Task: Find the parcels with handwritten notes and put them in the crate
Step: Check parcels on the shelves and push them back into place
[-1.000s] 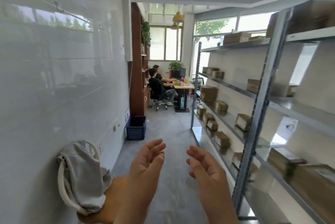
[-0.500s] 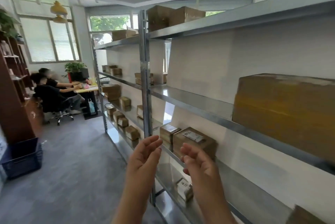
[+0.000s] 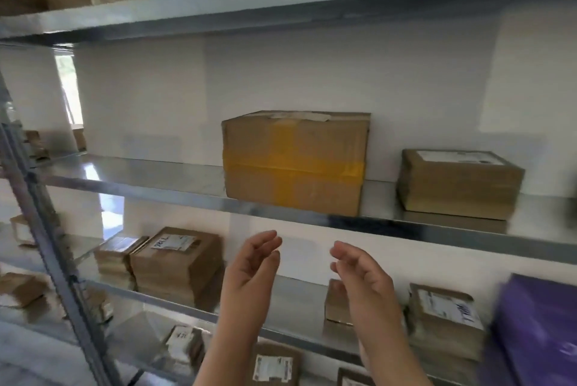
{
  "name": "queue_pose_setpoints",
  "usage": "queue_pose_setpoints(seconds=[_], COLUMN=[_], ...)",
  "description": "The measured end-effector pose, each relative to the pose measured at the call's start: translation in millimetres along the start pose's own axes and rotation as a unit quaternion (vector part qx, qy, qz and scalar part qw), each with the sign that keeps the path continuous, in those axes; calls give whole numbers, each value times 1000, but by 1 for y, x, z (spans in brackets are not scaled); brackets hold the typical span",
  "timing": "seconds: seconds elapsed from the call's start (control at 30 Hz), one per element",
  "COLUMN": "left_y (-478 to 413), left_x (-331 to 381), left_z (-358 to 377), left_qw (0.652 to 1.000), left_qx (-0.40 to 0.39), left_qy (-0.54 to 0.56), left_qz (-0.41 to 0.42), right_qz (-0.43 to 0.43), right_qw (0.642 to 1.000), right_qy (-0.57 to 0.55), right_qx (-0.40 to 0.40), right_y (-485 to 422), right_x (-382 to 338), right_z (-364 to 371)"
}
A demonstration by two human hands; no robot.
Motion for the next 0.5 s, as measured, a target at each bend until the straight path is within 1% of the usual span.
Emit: queue_pose_setpoints(seconds=[0.1, 0.23, 0.37, 0.5], left_y=[6, 14, 16, 12], left_x=[-13, -31, -47, -65], left_z=[23, 46, 67, 88], left_qw=[998, 994, 991, 990], left_qx=[-50, -102, -119, -118], left_qy=[9, 4, 8, 14], left_qz=[-22, -36, -55, -74], right_qz=[6, 11, 32, 50], right_qw=[998, 994, 990, 990], right_qy=[11, 15, 11, 11], right_qx=[59, 109, 134, 132], right_y=[9, 22, 22, 11], right_x=[4, 12, 21, 34], right_z=[-31, -59, -82, -103])
Point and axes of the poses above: each hand's wrist, its own y-axis away from the middle knuckle, its own z-axis out of the palm, x = y × z, the point moved 3 cm from there along -y, towards the middle knuckle, and after that the axes turned 5 degrees about y, right-handed, at the moved point
